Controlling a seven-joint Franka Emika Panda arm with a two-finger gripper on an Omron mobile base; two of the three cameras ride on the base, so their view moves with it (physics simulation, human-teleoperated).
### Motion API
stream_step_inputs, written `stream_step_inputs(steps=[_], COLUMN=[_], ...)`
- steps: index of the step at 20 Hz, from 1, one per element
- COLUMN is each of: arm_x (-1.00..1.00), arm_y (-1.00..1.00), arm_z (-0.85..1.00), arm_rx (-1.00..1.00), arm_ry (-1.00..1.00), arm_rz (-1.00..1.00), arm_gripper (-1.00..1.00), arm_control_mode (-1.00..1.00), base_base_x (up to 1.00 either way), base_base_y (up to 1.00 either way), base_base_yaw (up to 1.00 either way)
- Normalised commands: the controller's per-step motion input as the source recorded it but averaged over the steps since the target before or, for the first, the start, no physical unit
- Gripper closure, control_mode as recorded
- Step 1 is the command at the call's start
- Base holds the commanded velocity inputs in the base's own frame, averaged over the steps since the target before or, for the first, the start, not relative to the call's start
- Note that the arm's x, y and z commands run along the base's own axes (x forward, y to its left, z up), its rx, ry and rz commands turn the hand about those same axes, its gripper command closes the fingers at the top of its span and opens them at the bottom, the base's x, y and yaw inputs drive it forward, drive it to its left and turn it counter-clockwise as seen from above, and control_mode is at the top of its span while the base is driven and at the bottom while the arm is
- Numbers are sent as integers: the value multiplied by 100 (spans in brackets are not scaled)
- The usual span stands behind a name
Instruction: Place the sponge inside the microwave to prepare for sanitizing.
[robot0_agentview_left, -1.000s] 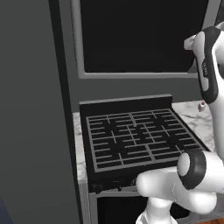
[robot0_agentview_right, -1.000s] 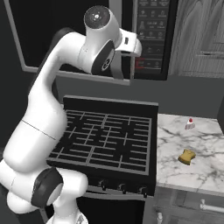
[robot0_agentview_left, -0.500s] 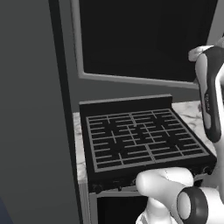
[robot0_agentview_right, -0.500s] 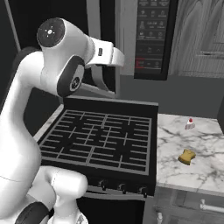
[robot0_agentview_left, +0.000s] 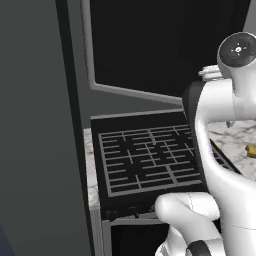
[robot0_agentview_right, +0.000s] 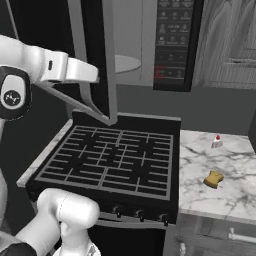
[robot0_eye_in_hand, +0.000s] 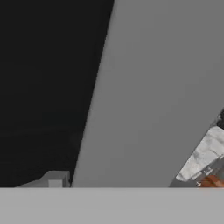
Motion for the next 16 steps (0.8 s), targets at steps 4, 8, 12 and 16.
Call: stream_step_inputs(steps=[4,8,12,16], arm_x=[0,-11,-28,-47], arm_y=[19,61,35,55], arm_z=[-48,-11,-5,0], arm_rx=[-14,-2,0,0], arm_ry=[13,0,0,-6], arm_rz=[-74,-47,-36,-24], arm_gripper=[100,100,100,100], arm_control_mode=[-100,-100,-100,-100], base_base_x=[0,0,0,0], base_base_y=[0,0,0,0], base_base_yaw=[0,0,0,0])
